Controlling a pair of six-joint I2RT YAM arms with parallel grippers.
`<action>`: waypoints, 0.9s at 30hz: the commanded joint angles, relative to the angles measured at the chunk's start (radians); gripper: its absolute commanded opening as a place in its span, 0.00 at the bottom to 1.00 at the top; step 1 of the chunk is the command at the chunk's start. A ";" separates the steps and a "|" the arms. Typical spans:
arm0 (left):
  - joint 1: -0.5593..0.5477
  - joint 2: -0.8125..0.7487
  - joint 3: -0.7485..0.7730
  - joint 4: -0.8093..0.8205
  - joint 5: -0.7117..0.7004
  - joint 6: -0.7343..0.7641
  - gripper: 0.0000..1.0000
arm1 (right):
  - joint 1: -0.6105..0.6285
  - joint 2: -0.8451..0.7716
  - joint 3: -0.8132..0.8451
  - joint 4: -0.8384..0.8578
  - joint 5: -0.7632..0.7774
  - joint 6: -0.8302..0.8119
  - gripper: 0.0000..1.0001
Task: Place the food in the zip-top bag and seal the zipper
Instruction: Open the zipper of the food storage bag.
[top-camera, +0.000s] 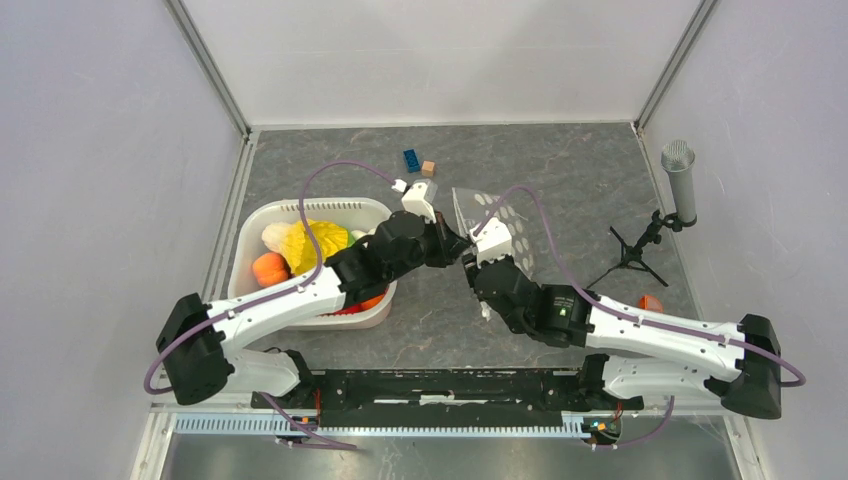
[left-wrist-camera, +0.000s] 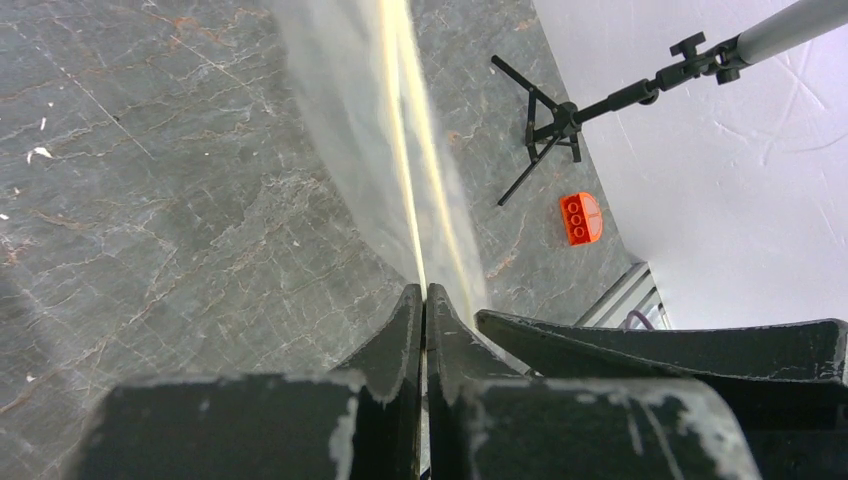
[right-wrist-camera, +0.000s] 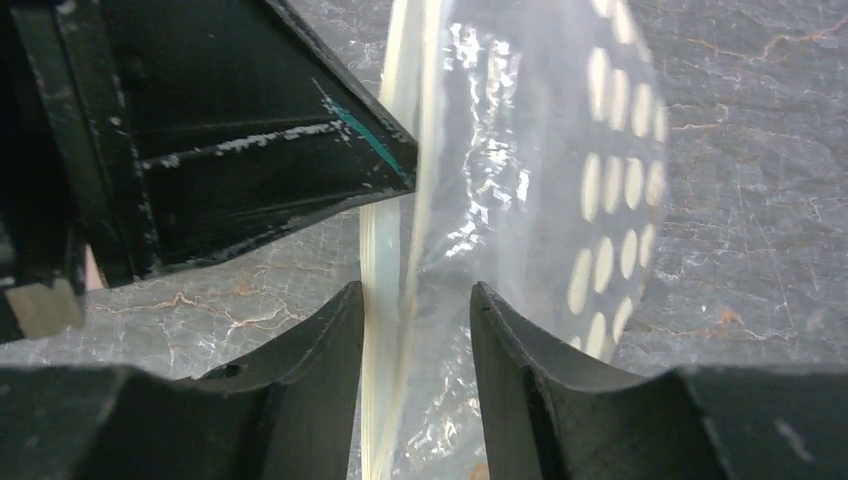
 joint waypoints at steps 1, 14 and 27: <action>-0.006 -0.052 0.006 -0.033 -0.050 -0.026 0.02 | 0.006 -0.065 -0.008 0.080 0.034 0.004 0.43; -0.018 -0.068 0.004 -0.057 -0.056 -0.022 0.02 | 0.005 -0.128 -0.058 0.119 0.004 -0.005 0.41; -0.028 -0.077 0.017 -0.065 -0.056 -0.036 0.02 | 0.005 -0.043 0.005 0.070 0.089 0.005 0.46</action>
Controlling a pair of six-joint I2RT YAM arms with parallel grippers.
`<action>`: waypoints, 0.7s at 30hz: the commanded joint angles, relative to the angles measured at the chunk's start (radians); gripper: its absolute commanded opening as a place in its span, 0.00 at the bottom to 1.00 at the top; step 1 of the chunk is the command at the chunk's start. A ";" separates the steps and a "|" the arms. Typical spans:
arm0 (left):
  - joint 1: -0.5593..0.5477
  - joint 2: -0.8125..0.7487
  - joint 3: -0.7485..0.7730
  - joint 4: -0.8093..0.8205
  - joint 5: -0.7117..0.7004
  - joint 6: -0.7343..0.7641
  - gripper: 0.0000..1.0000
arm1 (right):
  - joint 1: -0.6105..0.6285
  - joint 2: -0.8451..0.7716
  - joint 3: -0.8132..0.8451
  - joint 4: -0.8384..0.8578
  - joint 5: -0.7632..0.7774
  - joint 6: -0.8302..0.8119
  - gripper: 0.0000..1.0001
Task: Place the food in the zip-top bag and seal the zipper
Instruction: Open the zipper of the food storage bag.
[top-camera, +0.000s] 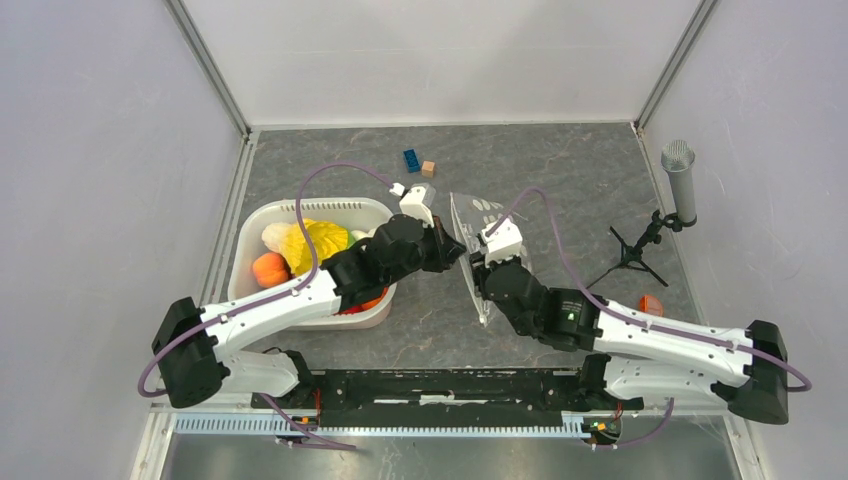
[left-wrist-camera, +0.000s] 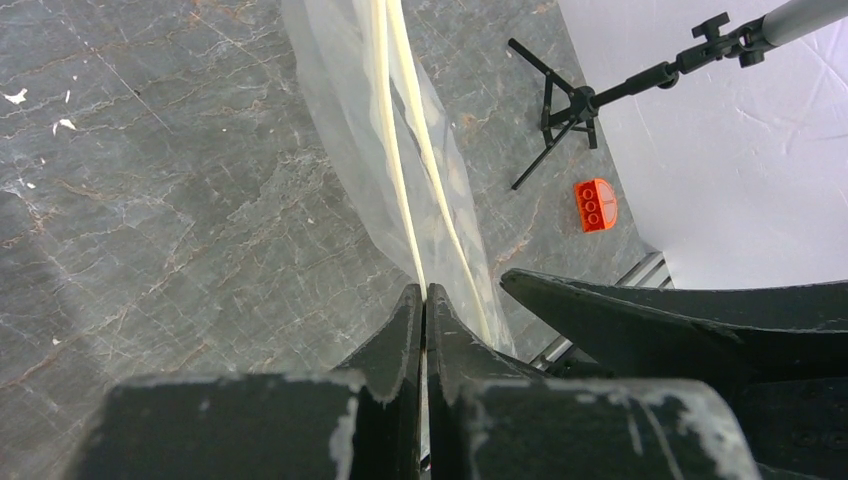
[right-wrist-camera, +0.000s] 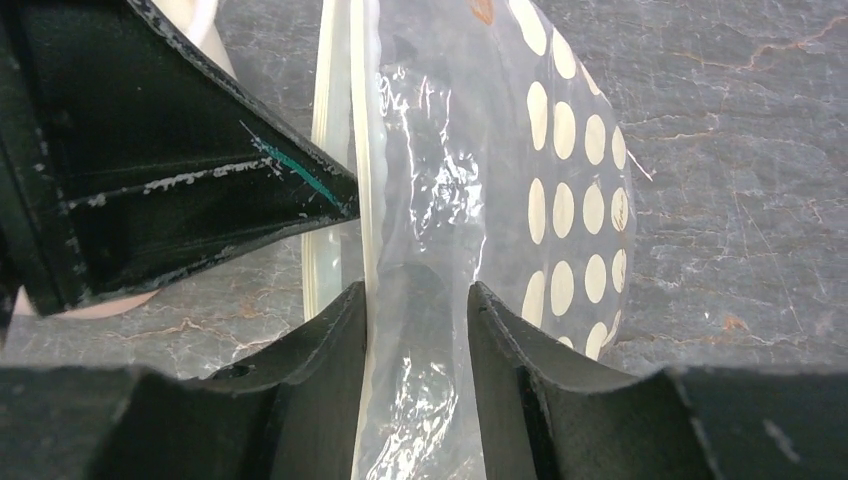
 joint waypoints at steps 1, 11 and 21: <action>-0.011 -0.039 0.019 0.005 -0.028 -0.034 0.02 | 0.003 0.051 0.072 -0.010 0.078 0.005 0.46; -0.012 -0.037 0.031 -0.004 -0.048 -0.049 0.02 | 0.071 0.144 0.111 -0.020 0.232 0.005 0.34; -0.010 -0.087 0.007 -0.157 -0.224 0.067 0.02 | 0.076 0.022 0.112 -0.169 0.369 0.090 0.00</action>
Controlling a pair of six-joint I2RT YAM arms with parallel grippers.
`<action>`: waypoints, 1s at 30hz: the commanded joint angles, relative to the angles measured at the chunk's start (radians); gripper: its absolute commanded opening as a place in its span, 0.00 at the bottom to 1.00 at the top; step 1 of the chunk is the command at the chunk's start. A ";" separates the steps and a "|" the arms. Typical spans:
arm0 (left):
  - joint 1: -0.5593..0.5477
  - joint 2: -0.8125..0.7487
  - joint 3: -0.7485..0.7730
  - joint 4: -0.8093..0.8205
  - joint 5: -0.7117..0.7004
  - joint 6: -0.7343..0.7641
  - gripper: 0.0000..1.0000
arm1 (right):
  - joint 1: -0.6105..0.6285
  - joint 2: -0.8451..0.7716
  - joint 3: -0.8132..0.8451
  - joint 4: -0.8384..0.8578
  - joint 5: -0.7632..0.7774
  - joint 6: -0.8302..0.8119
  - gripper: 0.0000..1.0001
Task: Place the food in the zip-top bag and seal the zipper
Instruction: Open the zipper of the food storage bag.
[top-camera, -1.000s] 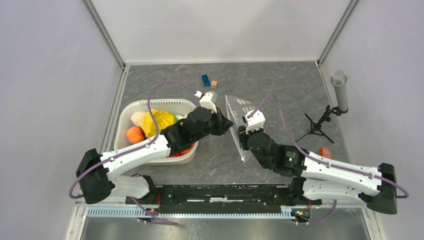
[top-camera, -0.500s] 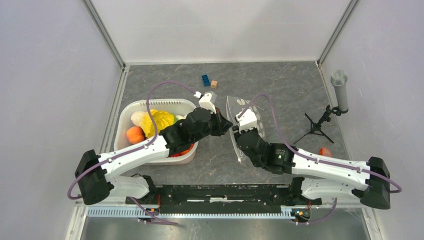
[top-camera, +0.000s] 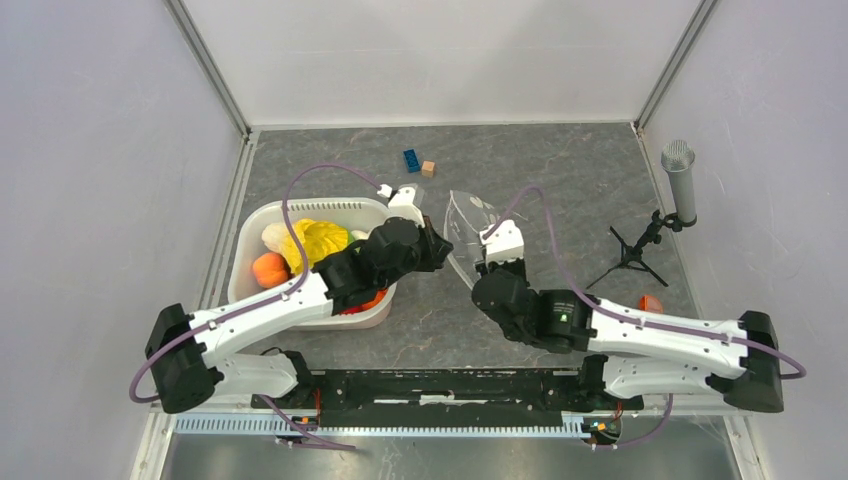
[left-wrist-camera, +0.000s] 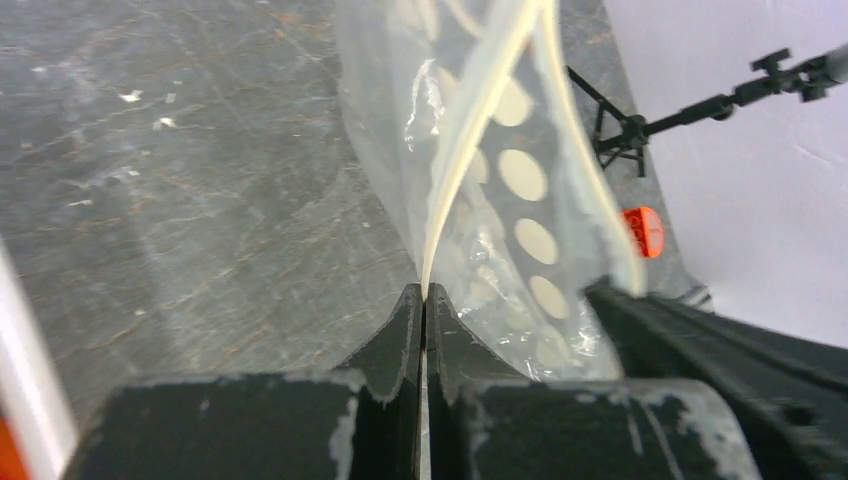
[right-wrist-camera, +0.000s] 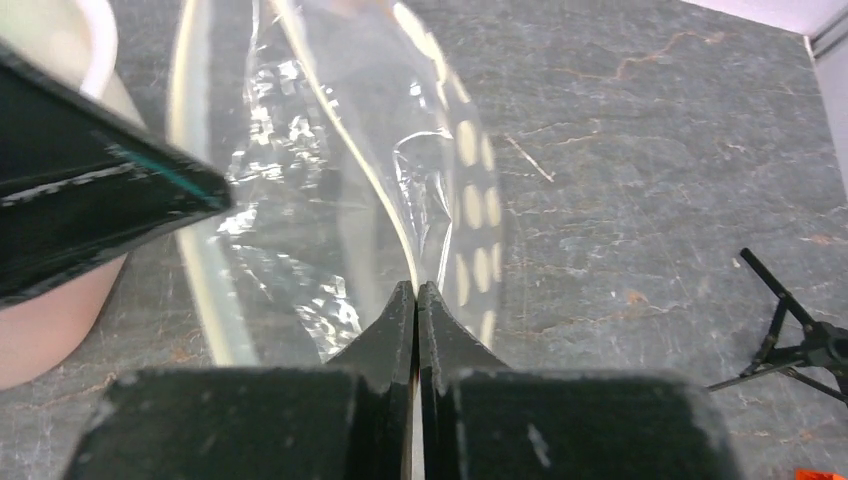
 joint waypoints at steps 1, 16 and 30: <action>-0.002 -0.053 0.007 -0.104 -0.136 0.088 0.02 | 0.001 -0.084 0.034 -0.072 0.119 0.037 0.00; 0.001 -0.060 0.045 -0.271 0.014 0.188 0.02 | 0.001 -0.037 0.132 -0.120 0.040 -0.105 0.00; 0.011 -0.081 0.089 -0.338 0.034 0.232 0.53 | -0.005 0.070 0.107 0.004 -0.099 -0.095 0.00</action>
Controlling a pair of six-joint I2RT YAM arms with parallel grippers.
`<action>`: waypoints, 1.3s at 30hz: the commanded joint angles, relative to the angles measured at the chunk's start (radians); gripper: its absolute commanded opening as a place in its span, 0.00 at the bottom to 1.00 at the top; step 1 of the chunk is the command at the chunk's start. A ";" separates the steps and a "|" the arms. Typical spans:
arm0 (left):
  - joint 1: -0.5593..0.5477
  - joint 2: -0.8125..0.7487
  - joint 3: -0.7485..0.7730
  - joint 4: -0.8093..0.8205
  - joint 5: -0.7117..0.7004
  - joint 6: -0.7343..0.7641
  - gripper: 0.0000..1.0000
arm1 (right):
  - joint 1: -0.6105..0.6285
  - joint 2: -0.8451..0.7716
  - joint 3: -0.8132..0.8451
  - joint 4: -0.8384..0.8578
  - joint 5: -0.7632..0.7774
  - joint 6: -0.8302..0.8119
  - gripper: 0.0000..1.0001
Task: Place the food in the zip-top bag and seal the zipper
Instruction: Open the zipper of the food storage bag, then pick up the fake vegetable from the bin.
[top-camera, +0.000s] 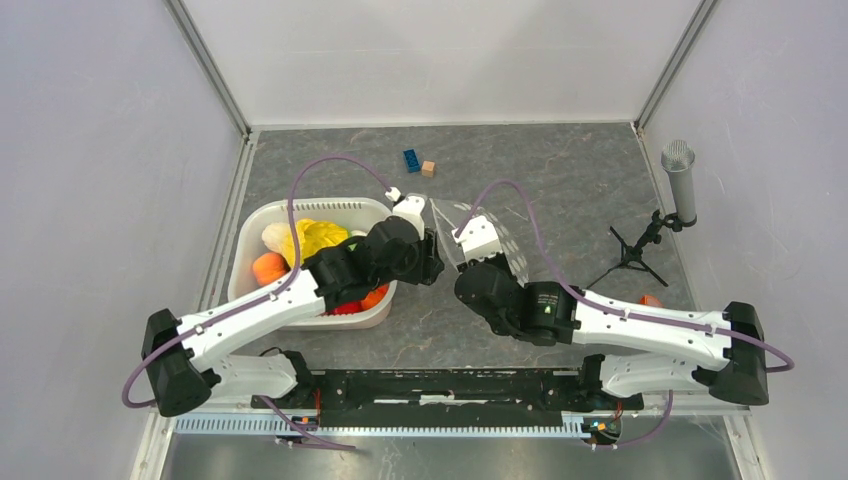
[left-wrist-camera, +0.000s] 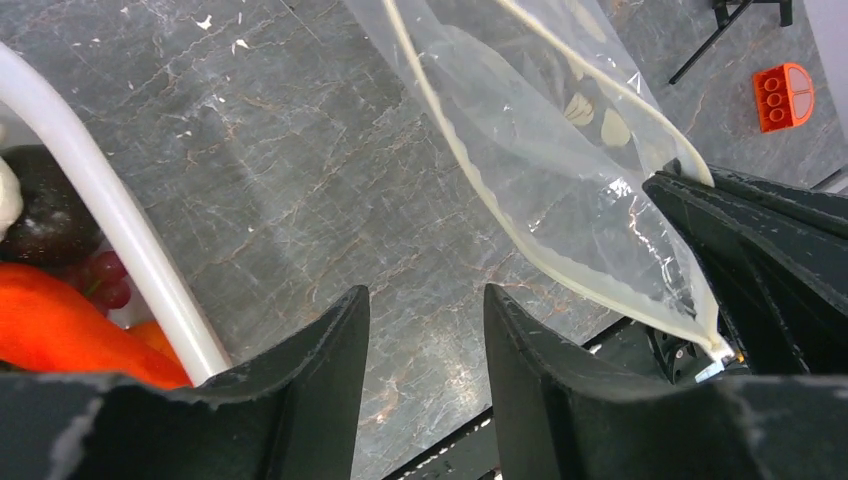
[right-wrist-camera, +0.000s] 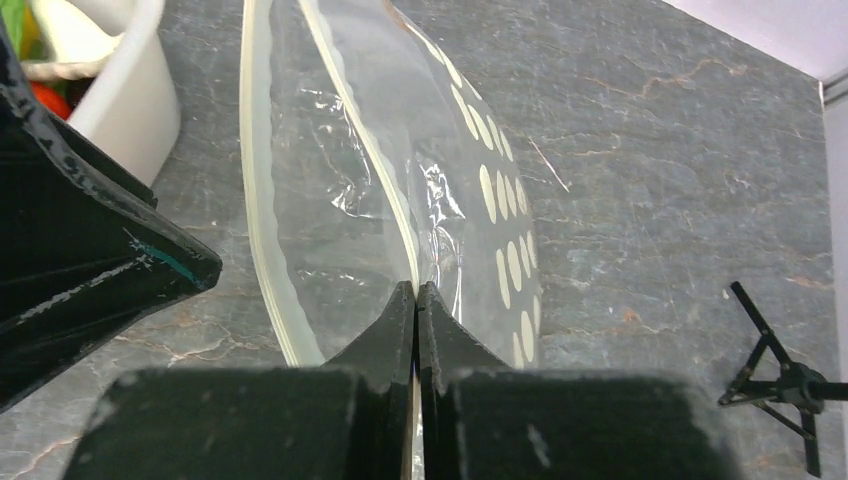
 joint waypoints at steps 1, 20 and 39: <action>0.009 -0.061 0.012 -0.018 -0.015 0.040 0.56 | -0.007 -0.010 -0.002 0.092 -0.048 -0.015 0.00; 0.103 -0.342 -0.167 -0.107 -0.290 0.008 0.79 | -0.080 -0.026 -0.093 0.207 -0.189 0.003 0.00; 0.321 -0.173 -0.391 0.209 -0.428 -0.201 0.67 | -0.080 -0.015 -0.086 0.201 -0.211 0.008 0.00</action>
